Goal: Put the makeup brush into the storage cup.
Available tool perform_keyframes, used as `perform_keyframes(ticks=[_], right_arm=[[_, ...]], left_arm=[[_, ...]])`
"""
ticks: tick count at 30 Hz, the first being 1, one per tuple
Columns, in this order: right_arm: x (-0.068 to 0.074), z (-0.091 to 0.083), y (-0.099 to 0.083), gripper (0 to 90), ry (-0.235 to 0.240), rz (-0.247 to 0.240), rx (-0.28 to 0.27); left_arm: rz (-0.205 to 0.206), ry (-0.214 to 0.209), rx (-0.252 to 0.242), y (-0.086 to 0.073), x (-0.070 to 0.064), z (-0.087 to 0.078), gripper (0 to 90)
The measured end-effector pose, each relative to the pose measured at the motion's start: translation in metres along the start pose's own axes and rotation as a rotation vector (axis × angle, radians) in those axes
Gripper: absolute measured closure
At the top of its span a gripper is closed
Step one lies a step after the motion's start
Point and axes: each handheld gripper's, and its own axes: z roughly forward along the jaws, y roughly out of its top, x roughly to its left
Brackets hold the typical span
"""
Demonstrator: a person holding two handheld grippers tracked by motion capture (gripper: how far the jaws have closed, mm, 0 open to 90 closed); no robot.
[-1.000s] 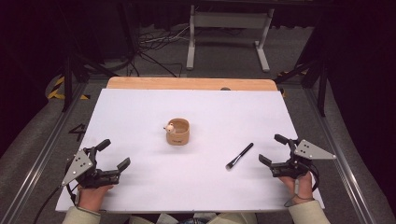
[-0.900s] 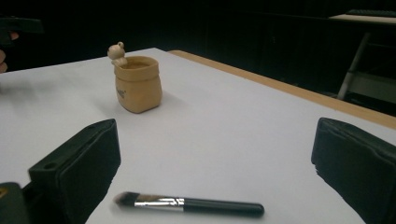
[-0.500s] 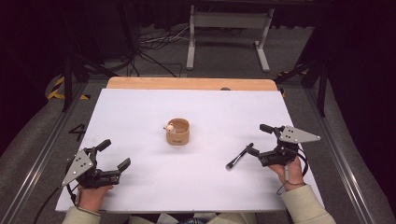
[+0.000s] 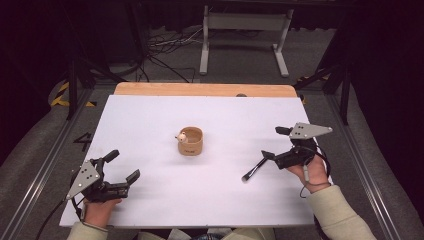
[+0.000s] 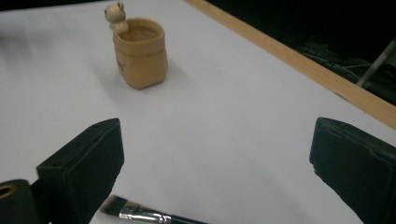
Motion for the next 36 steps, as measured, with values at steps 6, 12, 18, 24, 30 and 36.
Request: perform_keyframes(ticks=[6,12,18,24,30,36], right_arm=[[-0.007,0.006,0.008,3.2,0.010,-0.020,0.115],[-0.014,0.012,0.017,3.5,0.035,-0.025,0.239],[-0.016,0.014,0.027,4.7,0.046,-0.059,0.295],[-0.016,0.019,0.030,4.7,0.071,-0.092,0.394],[-0.018,0.020,0.034,5.4,0.076,-0.119,0.432],[-0.019,0.026,0.039,5.4,0.101,-0.151,0.492]], left_arm=[[0.001,0.000,0.004,0.000,0.000,-0.001,4.6],[-0.002,0.004,0.010,-0.001,0.000,0.000,4.4],[0.001,0.003,0.009,-0.001,0.000,0.001,4.4],[-0.003,-0.008,0.015,-0.001,-0.002,0.005,4.4],[0.002,-0.012,0.022,0.000,-0.002,0.005,4.5],[-0.003,-0.010,0.022,-0.001,-0.002,0.006,4.4]])
